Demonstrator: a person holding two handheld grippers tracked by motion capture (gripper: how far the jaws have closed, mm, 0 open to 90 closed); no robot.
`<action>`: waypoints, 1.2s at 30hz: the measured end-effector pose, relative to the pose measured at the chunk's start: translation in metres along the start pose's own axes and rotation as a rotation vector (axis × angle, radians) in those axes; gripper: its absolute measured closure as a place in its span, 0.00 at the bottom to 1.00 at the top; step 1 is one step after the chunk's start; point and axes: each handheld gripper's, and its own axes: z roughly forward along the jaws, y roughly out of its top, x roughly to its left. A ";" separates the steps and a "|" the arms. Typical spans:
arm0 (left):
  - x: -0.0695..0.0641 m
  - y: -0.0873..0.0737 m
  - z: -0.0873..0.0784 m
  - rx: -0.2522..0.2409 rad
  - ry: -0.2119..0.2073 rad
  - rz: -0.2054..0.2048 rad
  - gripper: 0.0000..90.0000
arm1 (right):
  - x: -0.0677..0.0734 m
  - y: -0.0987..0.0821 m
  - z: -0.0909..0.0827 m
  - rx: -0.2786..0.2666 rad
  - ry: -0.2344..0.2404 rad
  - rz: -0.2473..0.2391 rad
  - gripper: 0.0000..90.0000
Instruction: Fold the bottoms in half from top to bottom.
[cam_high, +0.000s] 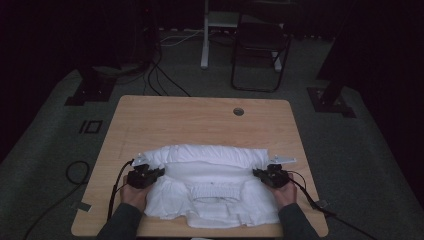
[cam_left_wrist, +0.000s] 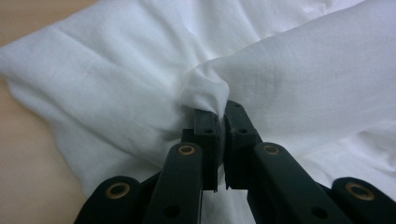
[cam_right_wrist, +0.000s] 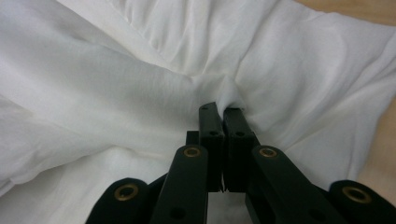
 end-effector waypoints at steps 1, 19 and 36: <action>0.002 0.006 0.005 -0.001 0.020 0.004 0.95 | -0.003 0.003 0.003 -0.002 -0.001 0.005 0.98; 0.032 0.051 0.044 -0.014 0.104 -0.018 0.95 | -0.027 0.051 0.047 -0.019 -0.101 0.023 0.98; 0.039 0.056 0.047 -0.019 0.095 -0.071 0.96 | -0.031 0.059 0.055 -0.024 -0.104 0.091 0.98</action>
